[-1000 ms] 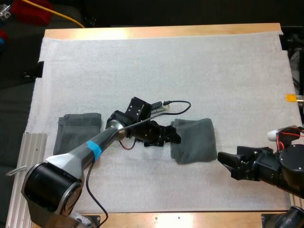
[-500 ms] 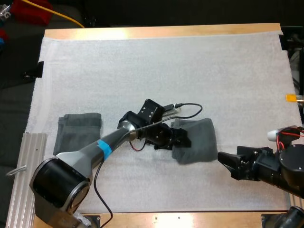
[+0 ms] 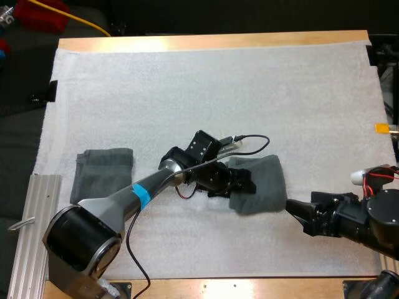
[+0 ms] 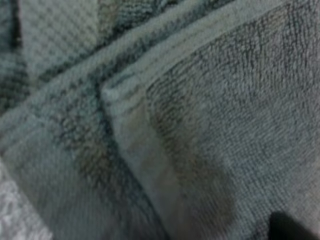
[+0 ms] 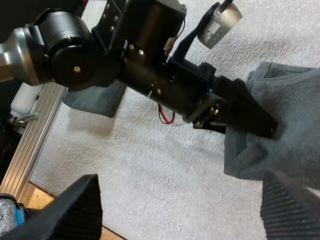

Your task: Pick towel from pile, fold and stack

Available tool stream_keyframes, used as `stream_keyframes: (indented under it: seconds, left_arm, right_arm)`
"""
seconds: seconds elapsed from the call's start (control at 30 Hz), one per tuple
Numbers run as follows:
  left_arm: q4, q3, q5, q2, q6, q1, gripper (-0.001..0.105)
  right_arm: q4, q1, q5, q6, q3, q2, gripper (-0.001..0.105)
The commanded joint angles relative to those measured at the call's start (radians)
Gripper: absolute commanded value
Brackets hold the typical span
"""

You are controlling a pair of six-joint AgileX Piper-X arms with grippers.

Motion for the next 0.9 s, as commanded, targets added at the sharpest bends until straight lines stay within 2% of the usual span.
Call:
stream_keyframes:
  seconds: [0.0,0.13,0.33,0.57,0.67,0.87]
  left_arm:
    - [-0.012,-0.006,-0.010,0.006,-0.009,-0.010,0.051]
    - [-0.012,-0.006,-0.036,0.006,-0.009,-0.016,0.025]
    - [-0.007,-0.006,-0.036,0.001,0.023,-0.016,0.002]
    - [0.069,-0.006,-0.036,-0.092,0.203,0.021,0.000]
    - [0.153,-0.006,-0.040,-0.153,0.320,0.068,0.000]
    - [0.386,-0.026,-0.117,-0.259,0.531,0.199,0.000]
  right_arm:
    - [0.002,0.001,-0.001,-0.004,-0.003,-0.003,0.065]
    - [0.002,0.001,-0.001,-0.004,-0.003,-0.003,0.065]
    - [0.002,0.001,-0.001,-0.004,-0.003,-0.003,0.065]
    - [0.002,0.001,-0.001,-0.004,-0.003,-0.003,0.065]
    - [0.002,0.001,-0.001,-0.004,-0.003,-0.003,0.065]
    - [0.002,0.001,-0.001,-0.004,-0.003,-0.003,0.065]
